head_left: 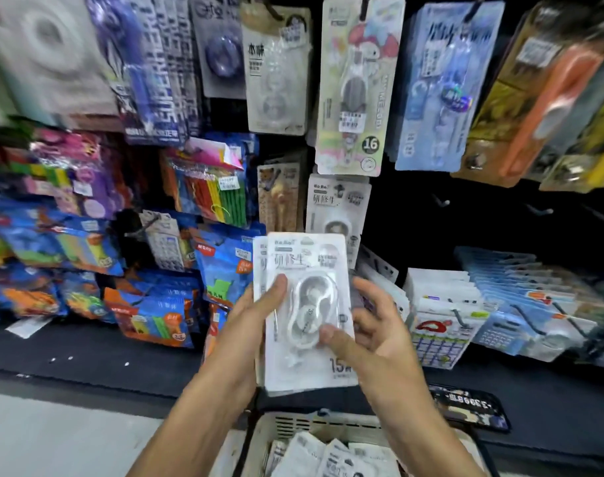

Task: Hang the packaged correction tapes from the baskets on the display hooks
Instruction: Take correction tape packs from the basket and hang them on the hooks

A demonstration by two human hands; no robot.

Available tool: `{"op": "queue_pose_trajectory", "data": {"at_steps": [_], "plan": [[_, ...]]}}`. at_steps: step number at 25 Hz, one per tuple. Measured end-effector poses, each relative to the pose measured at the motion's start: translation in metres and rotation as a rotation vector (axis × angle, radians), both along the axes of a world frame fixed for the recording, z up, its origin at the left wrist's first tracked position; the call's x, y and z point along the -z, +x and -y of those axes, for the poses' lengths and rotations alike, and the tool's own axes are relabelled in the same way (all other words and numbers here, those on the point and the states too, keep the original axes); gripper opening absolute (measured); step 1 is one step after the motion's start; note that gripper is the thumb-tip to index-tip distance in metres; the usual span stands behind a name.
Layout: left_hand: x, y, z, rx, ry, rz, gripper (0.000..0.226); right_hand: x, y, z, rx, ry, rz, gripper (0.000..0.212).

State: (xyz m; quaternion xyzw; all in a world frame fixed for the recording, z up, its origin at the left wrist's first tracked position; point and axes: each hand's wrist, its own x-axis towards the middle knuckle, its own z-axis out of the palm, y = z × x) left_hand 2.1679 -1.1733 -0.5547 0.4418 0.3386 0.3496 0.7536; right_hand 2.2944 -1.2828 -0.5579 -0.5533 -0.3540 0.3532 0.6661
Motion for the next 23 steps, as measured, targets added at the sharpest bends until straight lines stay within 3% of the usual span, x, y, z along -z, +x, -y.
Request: {"op": "queue_pose_trajectory", "data": {"at_steps": [2,5,8,13,16,19,23], "plan": [[-0.014,-0.003,-0.012,0.032,-0.013,0.034,0.053,-0.016,0.009,-0.016,0.101,0.105,0.061,0.055],[-0.024,-0.006,-0.027,-0.070,0.146,0.030,0.041,-0.033,0.016,-0.031,0.219,0.184,0.261,0.040],[-0.024,-0.007,-0.036,-0.214,0.243,-0.033,0.022,-0.031,0.025,-0.031,0.371,0.134,0.372,0.028],[-0.027,-0.004,-0.044,-0.332,0.276,0.012,0.014,-0.017,0.031,-0.023,0.516,0.009,0.528,0.021],[-0.028,-0.006,-0.047,-0.442,0.336,-0.029,0.013,-0.018,0.035,-0.034,0.468,-0.097,0.551,0.027],[-0.030,-0.014,-0.050,-0.525,0.367,-0.036,0.016,-0.019,0.039,-0.042,0.358,-0.232,0.380,0.042],[-0.028,-0.002,-0.045,-0.410,0.259,0.008,0.010,-0.010,0.012,-0.037,0.042,-0.135,0.216,0.038]]}}
